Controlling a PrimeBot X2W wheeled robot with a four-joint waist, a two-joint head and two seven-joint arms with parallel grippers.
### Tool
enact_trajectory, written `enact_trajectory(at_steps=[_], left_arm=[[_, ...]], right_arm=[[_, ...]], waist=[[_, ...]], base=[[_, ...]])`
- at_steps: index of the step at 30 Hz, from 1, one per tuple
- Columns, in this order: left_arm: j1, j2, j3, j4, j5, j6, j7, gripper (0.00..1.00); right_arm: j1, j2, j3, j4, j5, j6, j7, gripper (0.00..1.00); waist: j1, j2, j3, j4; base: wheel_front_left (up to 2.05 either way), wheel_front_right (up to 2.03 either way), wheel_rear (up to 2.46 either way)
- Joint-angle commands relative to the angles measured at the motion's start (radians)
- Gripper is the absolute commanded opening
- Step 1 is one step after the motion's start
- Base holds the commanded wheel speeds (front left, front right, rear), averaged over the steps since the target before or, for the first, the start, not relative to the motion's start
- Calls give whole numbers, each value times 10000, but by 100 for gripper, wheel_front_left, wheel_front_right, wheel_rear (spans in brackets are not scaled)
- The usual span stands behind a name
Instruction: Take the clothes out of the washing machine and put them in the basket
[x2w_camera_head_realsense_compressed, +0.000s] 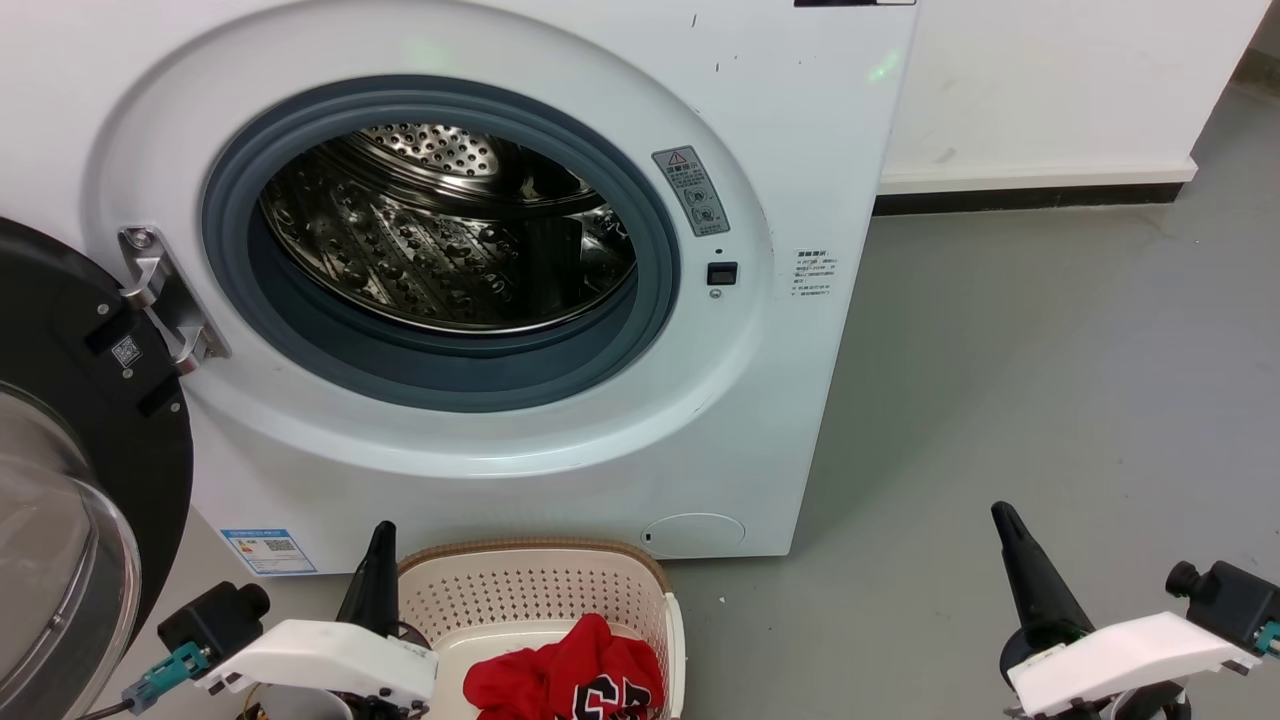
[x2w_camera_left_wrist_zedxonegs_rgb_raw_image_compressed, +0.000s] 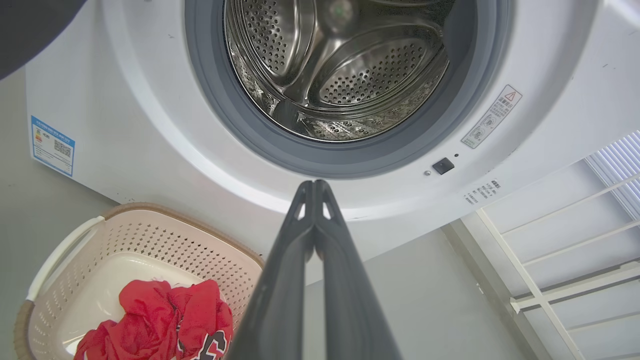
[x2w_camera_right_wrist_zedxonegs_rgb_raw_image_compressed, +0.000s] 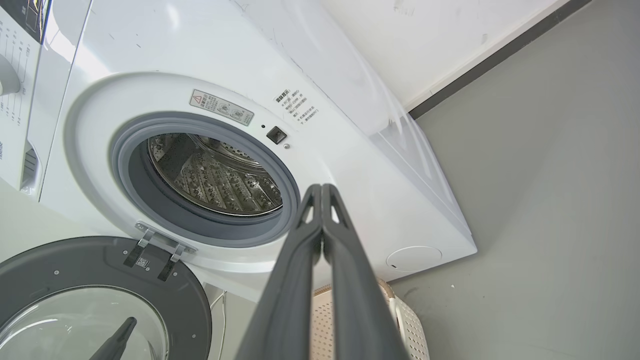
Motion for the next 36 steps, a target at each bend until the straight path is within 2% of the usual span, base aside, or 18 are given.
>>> enact_trajectory(at_steps=[1,36], left_arm=[[-329,-34,86,-75,-347,-77,69,0],[-676,-138,783,295,-4229,-642,882,0]], right_arm=[[-357,-66,-53,-47,379,0,17,0],[-940,-89,-535,736,4301,-1,332,0]], waist=[[-1,-1,3,1],[-1,-1,64,22]], base=[[0,0,0],[0,0,0]])
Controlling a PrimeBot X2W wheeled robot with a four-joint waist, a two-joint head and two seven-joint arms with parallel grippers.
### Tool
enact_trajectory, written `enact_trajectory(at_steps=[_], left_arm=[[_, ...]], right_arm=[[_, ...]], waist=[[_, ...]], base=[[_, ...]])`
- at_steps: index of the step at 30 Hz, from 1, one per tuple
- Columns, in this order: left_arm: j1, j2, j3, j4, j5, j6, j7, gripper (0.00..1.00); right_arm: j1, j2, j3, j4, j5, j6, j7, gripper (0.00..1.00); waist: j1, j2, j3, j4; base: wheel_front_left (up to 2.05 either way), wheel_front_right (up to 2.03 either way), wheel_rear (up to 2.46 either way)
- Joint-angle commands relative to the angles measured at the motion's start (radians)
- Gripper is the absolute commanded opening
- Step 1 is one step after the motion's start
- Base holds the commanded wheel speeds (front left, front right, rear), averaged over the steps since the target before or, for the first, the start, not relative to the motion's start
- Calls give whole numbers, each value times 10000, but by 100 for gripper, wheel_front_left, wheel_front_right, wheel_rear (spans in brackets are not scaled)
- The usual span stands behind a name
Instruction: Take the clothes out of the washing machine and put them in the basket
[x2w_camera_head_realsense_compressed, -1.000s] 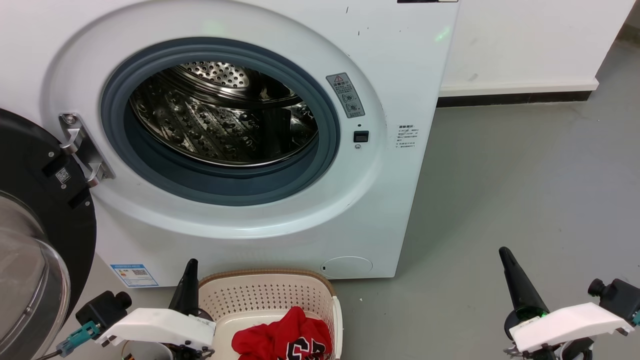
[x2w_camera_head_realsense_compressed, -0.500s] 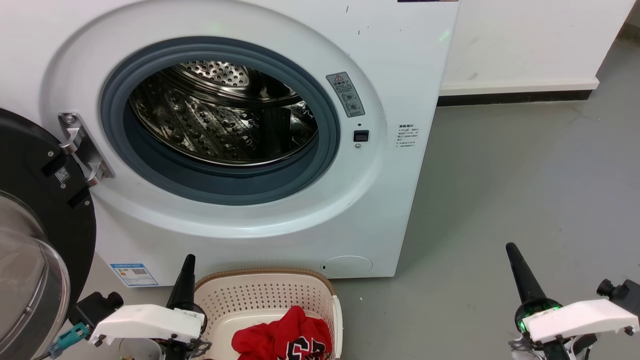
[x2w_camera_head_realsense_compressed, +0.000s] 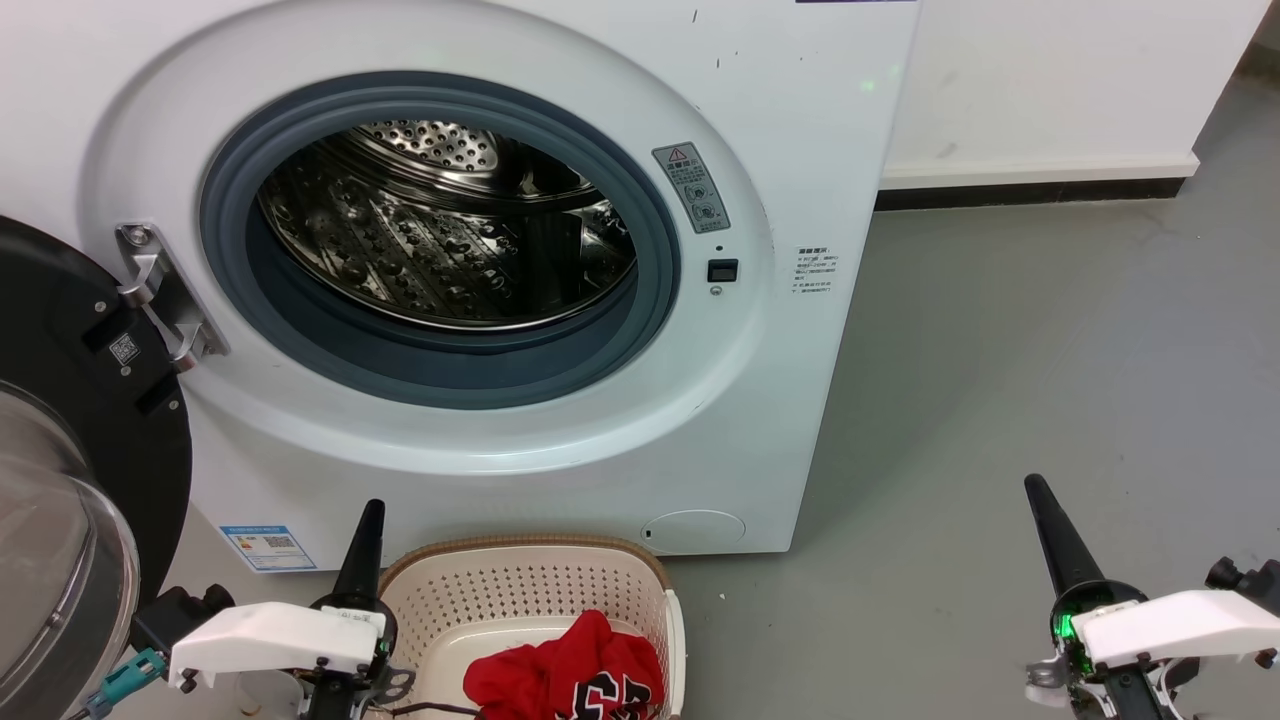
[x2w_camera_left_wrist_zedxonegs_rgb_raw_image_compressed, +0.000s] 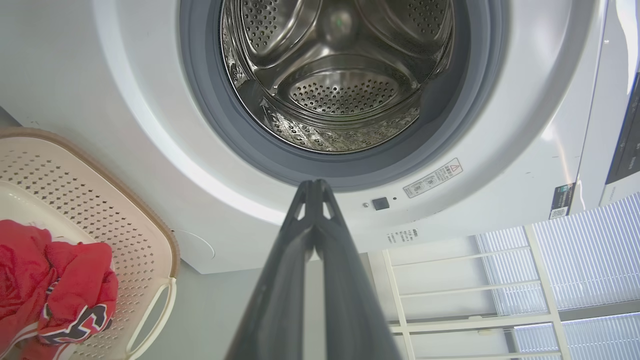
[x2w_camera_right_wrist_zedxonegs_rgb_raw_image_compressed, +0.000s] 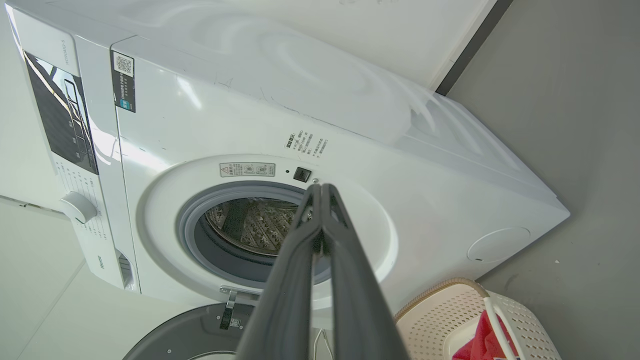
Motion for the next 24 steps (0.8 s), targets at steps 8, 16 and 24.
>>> enact_trajectory(at_steps=[8,16,24], left_arm=[[-266,-13,190,19,-859,-198,189,0],[-345,-34,313,91,-1561,-280,339,0],[-361,-58,440,161,-2220,-376,469,0]], right_arm=[[-381,-28,-137,125,863,-1,91,0],[-456,-12,-249,267,1557,-2,170,0],[-588,7,-350,413,2206,-2,245,0]], waist=[[-1,0,14,5],[-1,0,28,10],[-1,0,43,15]], base=[[0,0,0],[0,0,0],[0,0,0]])
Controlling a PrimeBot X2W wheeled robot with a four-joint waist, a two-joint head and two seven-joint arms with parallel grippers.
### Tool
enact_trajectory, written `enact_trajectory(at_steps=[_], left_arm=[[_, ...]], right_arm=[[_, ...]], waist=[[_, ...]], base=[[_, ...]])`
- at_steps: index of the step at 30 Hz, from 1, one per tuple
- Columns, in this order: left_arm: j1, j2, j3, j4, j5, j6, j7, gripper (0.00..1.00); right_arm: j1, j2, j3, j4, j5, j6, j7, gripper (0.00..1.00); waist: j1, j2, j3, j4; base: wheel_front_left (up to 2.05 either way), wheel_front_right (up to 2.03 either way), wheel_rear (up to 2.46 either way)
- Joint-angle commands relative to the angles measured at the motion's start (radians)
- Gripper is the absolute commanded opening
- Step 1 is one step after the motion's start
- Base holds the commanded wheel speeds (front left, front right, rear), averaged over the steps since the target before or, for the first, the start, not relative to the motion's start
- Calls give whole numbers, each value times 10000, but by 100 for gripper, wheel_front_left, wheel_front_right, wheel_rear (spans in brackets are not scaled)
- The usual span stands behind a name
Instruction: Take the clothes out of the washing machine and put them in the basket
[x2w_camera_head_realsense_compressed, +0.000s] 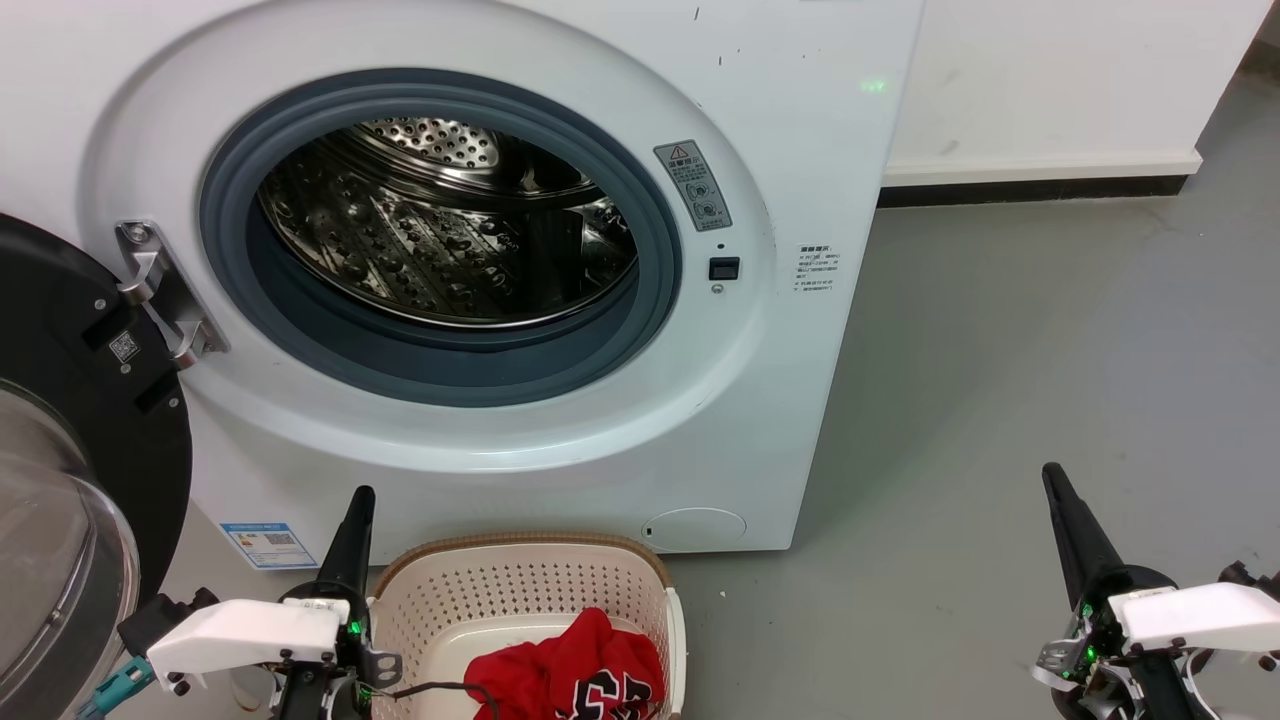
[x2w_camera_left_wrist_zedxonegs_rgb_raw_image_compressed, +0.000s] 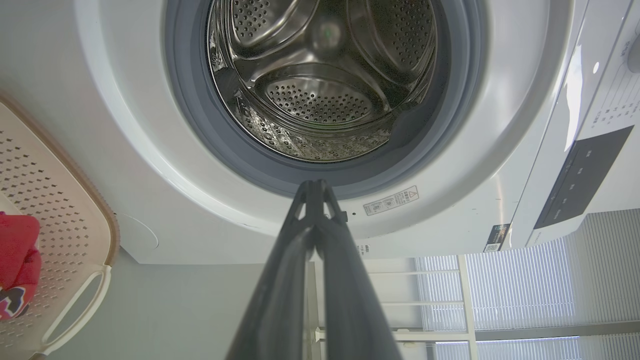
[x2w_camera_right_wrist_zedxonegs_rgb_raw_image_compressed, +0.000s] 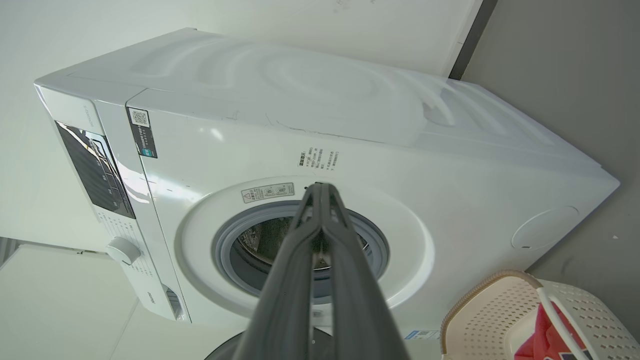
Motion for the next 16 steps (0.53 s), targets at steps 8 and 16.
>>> enact_trajectory(at_steps=[8,16], left_arm=[[-199,-26,164,57,-733,-143,173,0],[-262,-46,273,117,-1317,-226,287,0]], right_arm=[[-308,23,-130,147,739,-2,105,0],[-424,44,-236,271,1303,-3,171,0]], waist=[[0,0,15,5],[0,0,29,10]], base=[[0,0,0],[0,0,0]])
